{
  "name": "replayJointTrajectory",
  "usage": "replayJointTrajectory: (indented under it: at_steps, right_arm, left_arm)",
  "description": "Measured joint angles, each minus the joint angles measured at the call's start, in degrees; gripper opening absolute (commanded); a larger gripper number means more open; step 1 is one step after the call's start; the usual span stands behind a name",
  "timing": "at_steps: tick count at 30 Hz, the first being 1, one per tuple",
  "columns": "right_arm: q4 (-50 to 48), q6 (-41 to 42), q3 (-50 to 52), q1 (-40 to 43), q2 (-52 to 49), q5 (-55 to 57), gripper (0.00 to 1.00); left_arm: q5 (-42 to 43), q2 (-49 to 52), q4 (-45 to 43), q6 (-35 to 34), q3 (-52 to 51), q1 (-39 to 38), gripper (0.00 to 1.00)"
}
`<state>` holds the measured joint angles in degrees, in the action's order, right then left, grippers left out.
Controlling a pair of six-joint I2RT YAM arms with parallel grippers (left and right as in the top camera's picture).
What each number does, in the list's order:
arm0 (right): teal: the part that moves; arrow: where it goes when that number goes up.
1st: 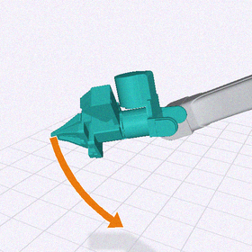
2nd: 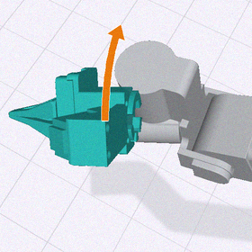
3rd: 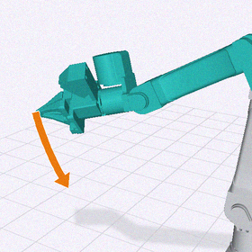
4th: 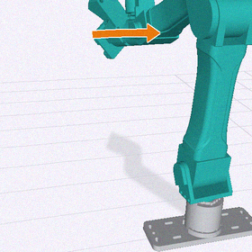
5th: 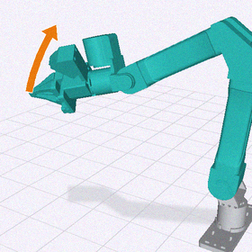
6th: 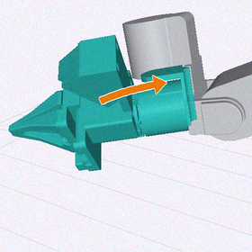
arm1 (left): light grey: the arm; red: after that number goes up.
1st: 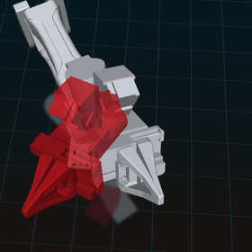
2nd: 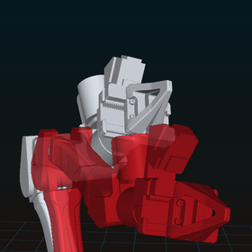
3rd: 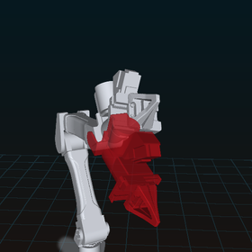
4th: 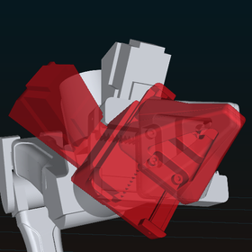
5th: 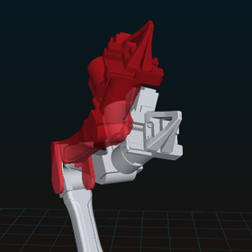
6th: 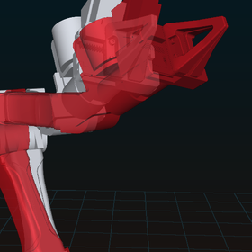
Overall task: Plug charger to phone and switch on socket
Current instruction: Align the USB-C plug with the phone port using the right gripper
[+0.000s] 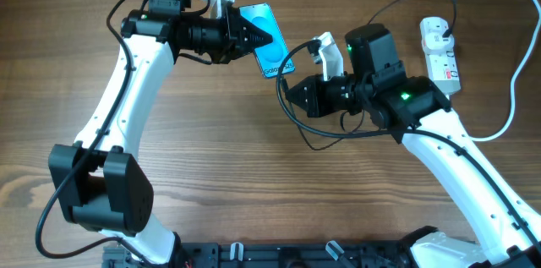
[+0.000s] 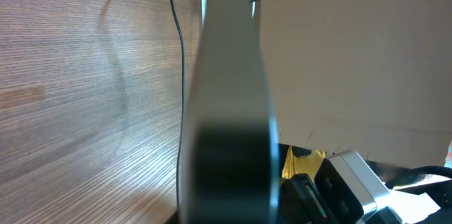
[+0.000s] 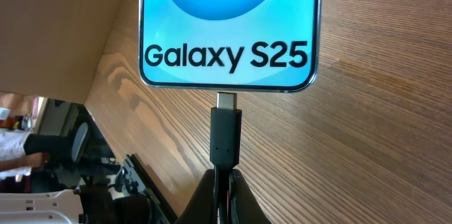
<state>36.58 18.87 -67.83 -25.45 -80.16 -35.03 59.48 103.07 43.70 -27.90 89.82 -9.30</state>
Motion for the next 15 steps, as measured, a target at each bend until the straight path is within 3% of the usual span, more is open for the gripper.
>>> replayJointTrajectory:
  at_steps: [15]
  right_arm:
    - [-0.66, 0.42, 0.00, 0.00, 0.00, 0.15, 0.04]
  left_arm:
    - [-0.02, 0.00, 0.39, 0.63, 0.00, 0.11, 0.04]
